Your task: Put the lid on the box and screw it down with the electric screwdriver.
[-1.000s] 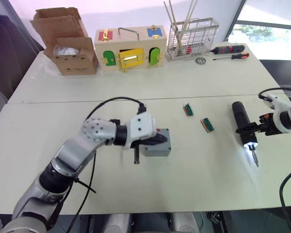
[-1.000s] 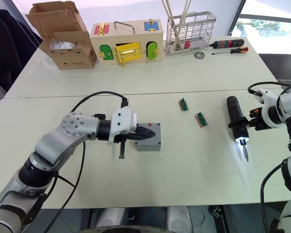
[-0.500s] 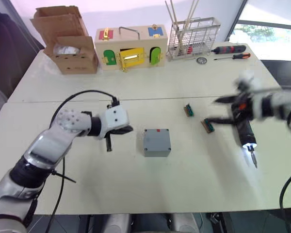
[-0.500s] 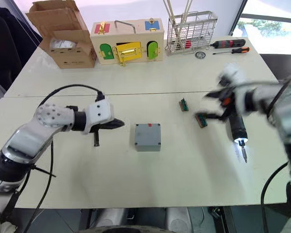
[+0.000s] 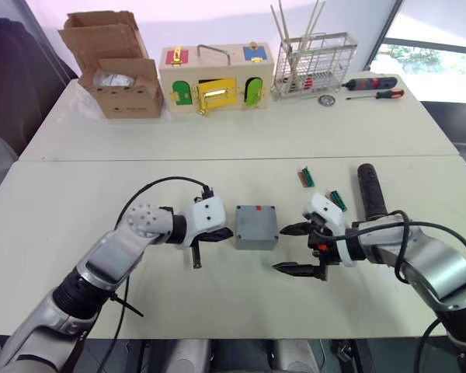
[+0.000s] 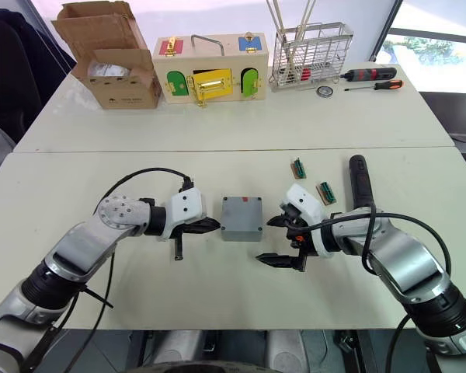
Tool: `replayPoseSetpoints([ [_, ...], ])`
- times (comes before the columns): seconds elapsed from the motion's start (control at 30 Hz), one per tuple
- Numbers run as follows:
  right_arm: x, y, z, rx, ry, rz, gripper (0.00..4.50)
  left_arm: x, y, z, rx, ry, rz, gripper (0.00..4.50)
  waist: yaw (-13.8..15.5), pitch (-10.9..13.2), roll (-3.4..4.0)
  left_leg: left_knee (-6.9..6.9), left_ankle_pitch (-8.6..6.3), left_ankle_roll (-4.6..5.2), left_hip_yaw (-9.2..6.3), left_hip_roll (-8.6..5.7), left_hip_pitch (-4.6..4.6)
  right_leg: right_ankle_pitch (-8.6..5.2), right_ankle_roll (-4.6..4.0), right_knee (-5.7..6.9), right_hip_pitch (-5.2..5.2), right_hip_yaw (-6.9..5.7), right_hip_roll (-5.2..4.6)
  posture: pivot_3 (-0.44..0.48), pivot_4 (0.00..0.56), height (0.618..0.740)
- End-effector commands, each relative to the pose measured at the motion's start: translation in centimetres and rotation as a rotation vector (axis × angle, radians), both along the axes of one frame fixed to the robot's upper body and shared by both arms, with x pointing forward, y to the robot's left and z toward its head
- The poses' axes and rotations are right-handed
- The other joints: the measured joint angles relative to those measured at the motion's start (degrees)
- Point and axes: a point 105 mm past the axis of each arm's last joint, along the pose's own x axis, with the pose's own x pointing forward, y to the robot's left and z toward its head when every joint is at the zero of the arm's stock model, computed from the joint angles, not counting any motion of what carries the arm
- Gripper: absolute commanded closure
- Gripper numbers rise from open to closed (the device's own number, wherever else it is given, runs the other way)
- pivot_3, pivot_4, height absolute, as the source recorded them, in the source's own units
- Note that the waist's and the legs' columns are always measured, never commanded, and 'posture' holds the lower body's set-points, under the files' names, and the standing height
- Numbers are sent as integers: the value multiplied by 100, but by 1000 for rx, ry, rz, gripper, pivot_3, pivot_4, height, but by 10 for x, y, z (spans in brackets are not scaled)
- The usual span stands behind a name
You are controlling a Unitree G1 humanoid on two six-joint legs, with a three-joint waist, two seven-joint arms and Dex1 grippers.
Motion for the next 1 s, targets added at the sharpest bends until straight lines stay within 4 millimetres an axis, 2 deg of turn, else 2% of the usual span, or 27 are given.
replayPoseSetpoints([
  [0.03, -12, 10, 5, 11, 2, 49, 30, 8, -8, 8, -22, -61, -11, 4500, 21, 0, 0, 0, 0, 0, -1, 0, 0, 0, 0, 1, 0, -1, 0, 0, 150, 730],
  [0.17, -13, 15, 8, 22, 5, 48, 30, 25, -25, 11, -55, -112, -12, 4500, 21, -1, -3, 4, 0, 0, -2, -4, -1, 0, 0, -1, 5, -3, -1, 0, 150, 730],
  [0.3, -14, 19, 7, 18, 3, 35, 30, 37, -30, 11, -50, -148, 3, 4500, -1, -1, -4, 3, -1, 1, -2, -5, -1, 0, 0, -2, 3, -3, -1, 0, 150, 730],
  [0.4, -18, 19, 8, -6, -12, 37, 30, 46, -28, 10, -30, -179, 29, 4500, -5, -1, -4, 0, 0, 1, -2, -4, -1, 0, 0, 0, -1, -3, 0, 0, 150, 730],
  [0.47, -13, 8, 15, -55, -60, 27, 30, 48, -16, 6, 40, -205, 42, 4500, -6, -1, -4, 0, 0, 1, -1, -4, -1, 0, 0, 0, -1, -3, 0, 0, 150, 730],
  [0.53, -3, -8, 24, -108, -125, 10, 30, 43, 0, 2, 111, -209, 41, 4500, -16, -1, -4, 0, -1, 1, 0, -5, -1, 0, 0, 0, -1, -2, 0, 0, 150, 730],
  [0.6, 7, -16, 35, -106, -204, 14, 30, 35, 13, -6, 181, -189, 30, 4500, -26, -2, -4, -3, -1, 2, 2, -5, -1, 0, 0, 0, -3, -1, 1, 0, 150, 730],
  [0.7, 13, -23, 36, -132, -265, 72, 30, 10, 23, -15, 234, -133, -27, 4500, -27, -4, -3, -5, -2, 3, 2, 0, 0, 0, 0, -1, -2, -1, 3, 0, 150, 730],
  [0.8, 22, -27, 31, -157, -306, 119, 30, -4, 16, -11, 170, -89, -41, 4500, -16, -4, -3, -6, -3, 5, 5, 2, 1, 0, 0, -1, -2, 0, 3, 0, 150, 730],
  [0.9, 32, -23, 24, -153, -325, 174, 30, -13, 2, -5, 76, -46, -45, 4500, -1, -4, -4, 3, -4, 7, 3, 1, 0, 0, 0, 0, 4, 0, 2, 0, 150, 730],
  [1.0, 37, -21, 16, -184, -340, 251, 30, -11, -11, -1, 23, -53, -24, 4500, -1, -3, -5, 4, -3, 5, 2, 1, 0, 0, 0, 0, 5, -1, 2, 0, 150, 730],
])
